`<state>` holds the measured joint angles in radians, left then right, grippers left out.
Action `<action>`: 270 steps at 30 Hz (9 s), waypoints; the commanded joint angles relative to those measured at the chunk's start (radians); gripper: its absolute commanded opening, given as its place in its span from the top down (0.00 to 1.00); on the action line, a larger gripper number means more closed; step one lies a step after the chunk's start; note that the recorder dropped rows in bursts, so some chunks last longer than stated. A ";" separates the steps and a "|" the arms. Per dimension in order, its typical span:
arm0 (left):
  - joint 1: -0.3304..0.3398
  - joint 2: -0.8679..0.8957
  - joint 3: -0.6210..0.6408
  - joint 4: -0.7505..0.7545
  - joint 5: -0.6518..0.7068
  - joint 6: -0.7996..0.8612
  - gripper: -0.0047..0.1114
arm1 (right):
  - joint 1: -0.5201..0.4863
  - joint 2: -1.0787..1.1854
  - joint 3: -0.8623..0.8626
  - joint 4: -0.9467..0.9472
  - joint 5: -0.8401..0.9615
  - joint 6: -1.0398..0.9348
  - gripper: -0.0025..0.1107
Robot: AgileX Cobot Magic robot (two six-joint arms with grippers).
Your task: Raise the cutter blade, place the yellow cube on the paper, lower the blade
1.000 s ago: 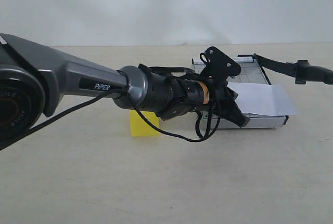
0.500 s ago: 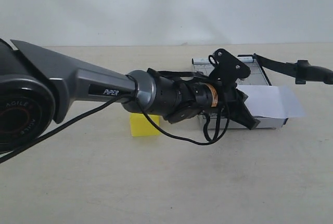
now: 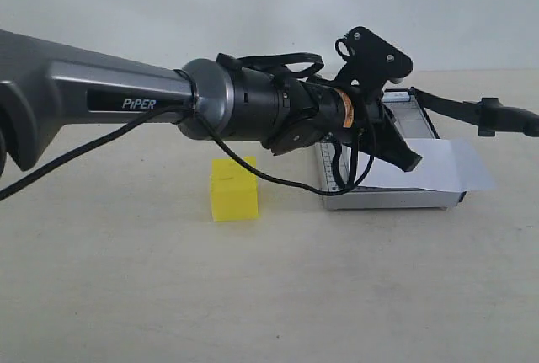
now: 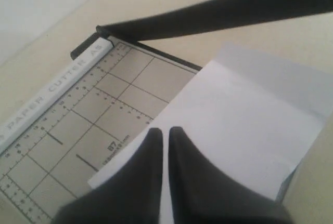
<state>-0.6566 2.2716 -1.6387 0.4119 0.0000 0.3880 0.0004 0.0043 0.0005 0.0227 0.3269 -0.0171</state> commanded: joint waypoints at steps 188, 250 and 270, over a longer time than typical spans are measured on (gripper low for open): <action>0.157 -0.137 0.198 -0.077 0.624 -0.467 0.03 | -0.001 -0.004 -0.001 -0.003 -0.005 -0.004 0.98; -0.051 0.127 -0.583 -0.346 0.831 0.033 0.92 | -0.001 -0.004 -0.001 -0.003 -0.005 -0.004 0.98; -0.051 0.234 -0.688 -0.400 0.785 0.032 0.92 | -0.001 -0.004 -0.001 -0.003 -0.005 -0.004 0.98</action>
<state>-0.7021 2.5087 -2.3178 0.0227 0.8195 0.4216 0.0004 0.0043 0.0005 0.0227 0.3269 -0.0171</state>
